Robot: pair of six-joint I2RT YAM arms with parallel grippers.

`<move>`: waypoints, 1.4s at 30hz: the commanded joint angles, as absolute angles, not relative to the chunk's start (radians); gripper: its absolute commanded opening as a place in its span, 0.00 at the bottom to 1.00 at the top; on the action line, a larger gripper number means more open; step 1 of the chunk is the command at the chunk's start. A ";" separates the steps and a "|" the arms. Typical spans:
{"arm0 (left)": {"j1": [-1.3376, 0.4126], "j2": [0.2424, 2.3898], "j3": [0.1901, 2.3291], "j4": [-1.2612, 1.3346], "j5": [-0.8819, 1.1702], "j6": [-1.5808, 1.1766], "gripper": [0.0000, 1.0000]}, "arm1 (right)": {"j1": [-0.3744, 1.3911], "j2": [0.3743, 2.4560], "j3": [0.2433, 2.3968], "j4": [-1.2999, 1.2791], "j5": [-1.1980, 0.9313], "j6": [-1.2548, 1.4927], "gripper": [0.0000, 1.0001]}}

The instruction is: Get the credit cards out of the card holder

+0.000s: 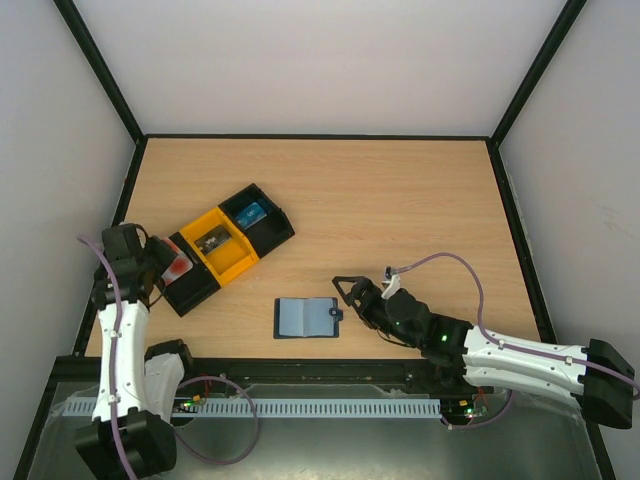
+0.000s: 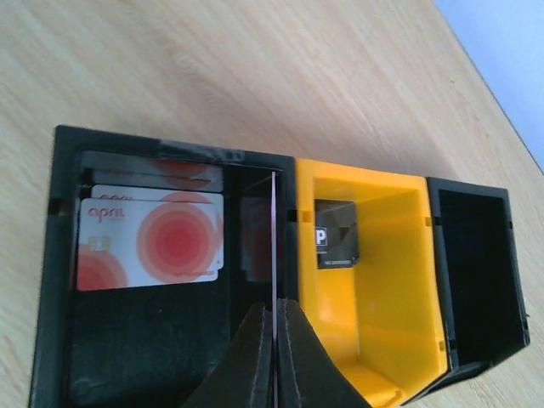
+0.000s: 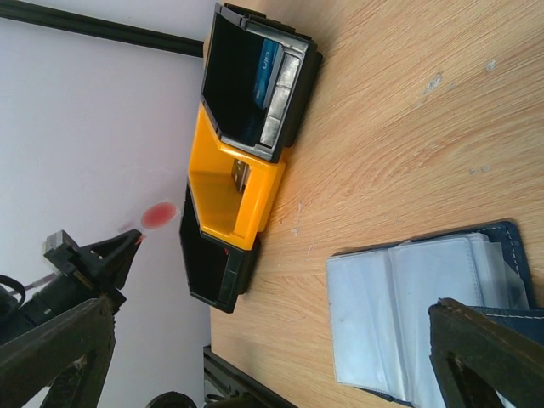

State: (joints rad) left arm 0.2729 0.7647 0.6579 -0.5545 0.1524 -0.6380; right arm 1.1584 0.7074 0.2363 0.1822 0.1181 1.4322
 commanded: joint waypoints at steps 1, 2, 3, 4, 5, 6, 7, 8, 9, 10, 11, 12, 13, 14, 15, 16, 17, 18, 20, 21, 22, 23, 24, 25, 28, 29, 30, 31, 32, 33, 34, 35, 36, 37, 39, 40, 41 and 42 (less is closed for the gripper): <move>0.298 0.773 0.691 -0.637 0.101 -0.683 0.03 | 1.158 0.703 0.230 0.153 0.154 1.416 0.98; 0.298 0.776 0.695 -0.646 0.079 -0.685 0.03 | 1.157 0.703 0.228 0.153 0.155 1.420 0.98; 0.298 0.779 0.696 -0.651 0.067 -0.686 0.03 | 1.157 0.703 0.227 0.155 0.156 1.421 0.98; 0.298 0.781 0.693 -0.652 0.067 -0.684 0.03 | 1.157 0.703 0.228 0.155 0.158 1.421 0.98; 0.298 0.783 0.687 -0.649 0.080 -0.681 0.03 | 1.158 0.704 0.229 0.155 0.159 1.420 0.98; 0.298 0.786 0.680 -0.646 0.092 -0.681 0.03 | 1.157 0.704 0.231 0.155 0.160 1.417 0.98; 0.298 0.789 0.672 -0.642 0.100 -0.683 0.03 | 1.157 0.705 0.232 0.155 0.162 1.417 0.98; 0.298 0.790 0.665 -0.635 0.109 -0.683 0.03 | 1.157 0.706 0.233 0.155 0.165 1.416 0.98; 0.298 0.792 0.655 -0.629 0.111 -0.685 0.03 | 1.157 0.706 0.233 0.157 0.166 1.416 0.98; 0.298 0.795 0.648 -0.627 0.103 -0.690 0.03 | 1.157 0.706 0.233 0.160 0.167 1.418 0.98; 0.298 0.798 0.643 -0.621 0.101 -0.690 0.03 | 1.157 0.707 0.232 0.161 0.168 1.418 0.98; 0.298 0.804 0.642 -0.615 0.098 -0.691 0.03 | 1.157 0.708 0.229 0.165 0.169 1.418 0.98; 0.298 0.811 0.640 -0.606 0.095 -0.694 0.03 | 1.157 0.711 0.226 0.168 0.169 1.420 0.98; 0.299 0.818 0.638 -0.596 0.095 -0.695 0.03 | 1.157 0.712 0.225 0.170 0.168 1.422 0.98; 0.298 0.827 0.633 -0.585 0.098 -0.696 0.03 | 1.157 0.715 0.222 0.172 0.165 1.425 0.98; 0.298 0.838 0.628 -0.576 0.104 -0.697 0.03 | 1.158 0.717 0.221 0.173 0.161 1.426 0.98; 0.298 0.849 0.622 -0.569 0.112 -0.698 0.03 | 1.158 0.719 0.222 0.173 0.158 1.427 0.98; 0.298 0.859 0.616 -0.561 0.121 -0.701 0.03 | 1.157 0.721 0.223 0.172 0.156 1.428 0.98; 0.298 0.872 0.605 -0.547 0.134 -0.706 0.03 | 1.157 0.720 0.223 0.171 0.155 1.430 0.98; 0.298 0.875 0.599 -0.536 0.145 -0.703 0.03 | 1.158 0.718 0.224 0.170 0.156 1.431 0.98; 0.298 0.879 0.591 -0.528 0.149 -0.703 0.03 | 1.157 0.717 0.222 0.170 0.158 1.431 0.98; 0.298 0.882 0.585 -0.522 0.152 -0.706 0.03 | 1.157 0.716 0.222 0.169 0.160 1.431 0.98; 0.298 0.889 0.582 -0.517 0.151 -0.706 0.03 | 1.157 0.716 0.221 0.172 0.161 1.432 0.98; 0.298 0.896 0.580 -0.513 0.148 -0.706 0.03 | 1.157 0.718 0.221 0.174 0.161 1.433 0.98; 0.298 0.920 0.580 -0.496 0.150 -0.702 0.03 | 1.157 0.726 0.225 0.182 0.161 1.434 0.98; 0.298 0.929 0.581 -0.490 0.152 -0.700 0.03 | 1.157 0.731 0.228 0.185 0.161 1.431 0.98; 0.298 0.937 0.579 -0.482 0.153 -0.697 0.03 | 1.157 0.735 0.230 0.187 0.160 1.430 0.98; 0.298 0.946 0.576 -0.473 0.155 -0.694 0.03 | 1.157 0.741 0.232 0.189 0.160 1.430 0.98; 0.298 0.953 0.573 -0.465 0.156 -0.694 0.03 | 1.158 0.745 0.233 0.193 0.160 1.429 0.98; 0.298 0.960 0.569 -0.457 0.159 -0.693 0.03 | 1.157 0.750 0.233 0.197 0.159 1.430 0.98; 0.298 0.968 0.566 -0.447 0.164 -0.694 0.03 | 1.157 0.755 0.233 0.201 0.157 1.431 0.98; 0.298 0.974 0.563 -0.437 0.171 -0.692 0.03 | 1.157 0.759 0.234 0.203 0.156 1.431 0.98; 0.298 0.982 0.562 -0.426 0.180 -0.688 0.03 | 1.157 0.762 0.235 0.206 0.156 1.430 0.98; 0.299 0.988 0.564 -0.421 0.184 -0.684 0.03 | 1.157 0.766 0.236 0.207 0.155 1.430 0.98; 0.298 1.000 0.565 -0.408 0.182 -0.677 0.03 | 1.157 0.768 0.237 0.208 0.156 1.430 0.98; 0.298 1.006 0.563 -0.401 0.179 -0.673 0.03 | 1.157 0.769 0.237 0.209 0.157 1.431 0.98; 0.299 1.012 0.561 -0.395 0.173 -0.671 0.03 | 1.158 0.767 0.237 0.209 0.159 1.430 0.98; 0.298 1.018 0.561 -0.393 0.172 -0.669 0.03 | 1.158 0.767 0.236 0.208 0.159 1.430 0.98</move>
State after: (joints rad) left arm 0.2932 0.9993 0.5735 -0.4335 0.1650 -0.6903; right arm 1.1584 0.7666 0.2321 0.1879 0.1326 1.4296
